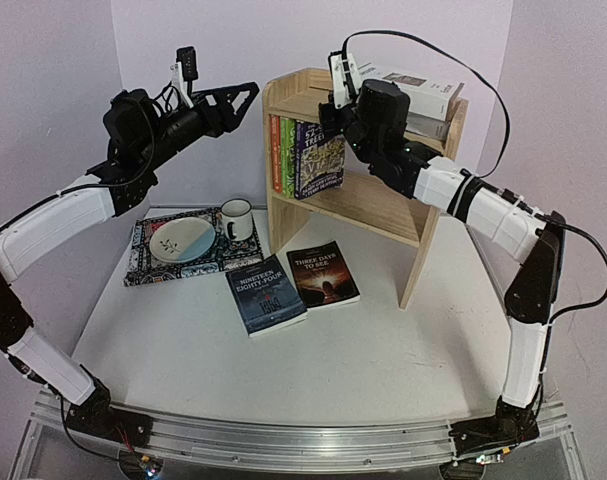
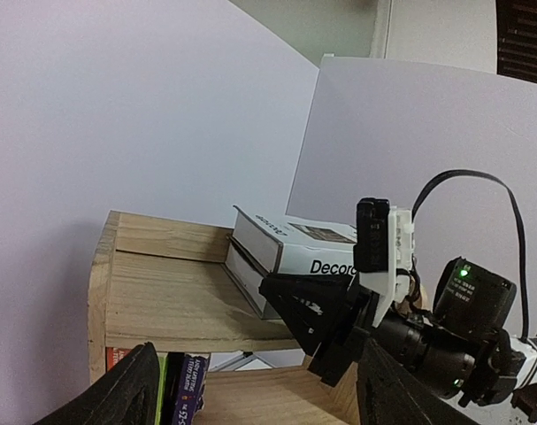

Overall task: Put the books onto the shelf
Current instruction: Adjust the book pile on the shelf, then move the book to the center of the board.

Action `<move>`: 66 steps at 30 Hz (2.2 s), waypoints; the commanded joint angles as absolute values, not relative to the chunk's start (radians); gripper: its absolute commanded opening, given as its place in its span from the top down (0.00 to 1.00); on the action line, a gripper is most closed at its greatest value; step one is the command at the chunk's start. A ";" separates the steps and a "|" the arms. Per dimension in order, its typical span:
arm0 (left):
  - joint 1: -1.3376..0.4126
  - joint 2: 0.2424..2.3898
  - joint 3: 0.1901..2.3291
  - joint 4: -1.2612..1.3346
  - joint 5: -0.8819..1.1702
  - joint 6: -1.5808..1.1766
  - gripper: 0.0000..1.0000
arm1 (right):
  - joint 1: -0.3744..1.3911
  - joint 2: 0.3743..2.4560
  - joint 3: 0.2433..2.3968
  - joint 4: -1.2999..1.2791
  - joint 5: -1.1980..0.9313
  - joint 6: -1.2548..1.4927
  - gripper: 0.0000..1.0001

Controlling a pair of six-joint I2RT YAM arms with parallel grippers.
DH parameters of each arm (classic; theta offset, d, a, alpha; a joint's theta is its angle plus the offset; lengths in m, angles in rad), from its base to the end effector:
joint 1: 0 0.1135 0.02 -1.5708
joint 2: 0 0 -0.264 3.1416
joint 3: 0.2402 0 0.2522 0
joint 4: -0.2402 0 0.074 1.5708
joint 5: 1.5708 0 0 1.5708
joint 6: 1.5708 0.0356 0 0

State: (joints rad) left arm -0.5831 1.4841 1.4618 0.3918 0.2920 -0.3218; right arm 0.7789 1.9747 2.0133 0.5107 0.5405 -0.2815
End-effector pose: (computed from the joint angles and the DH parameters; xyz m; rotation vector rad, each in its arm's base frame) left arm 0.2817 -0.1981 0.4701 0.4277 1.2010 -0.9603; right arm 0.3369 0.3069 0.4802 -0.0787 1.1054 0.1696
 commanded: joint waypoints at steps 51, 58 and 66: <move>-0.541 1.658 0.870 0.070 0.296 -0.823 0.14 | 0.953 1.722 0.955 0.443 0.212 0.502 0.22; -0.538 1.688 0.861 0.115 0.312 -0.830 0.19 | 0.959 1.811 0.990 0.491 0.247 0.560 0.28; -0.540 1.663 0.874 0.135 0.314 -0.858 0.19 | 0.972 1.840 0.914 0.677 0.400 0.599 0.28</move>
State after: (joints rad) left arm -0.5404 1.7008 0.8307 0.0887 0.2948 -0.8370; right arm 0.9618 1.8114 0.9338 0.5781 0.2944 0.5631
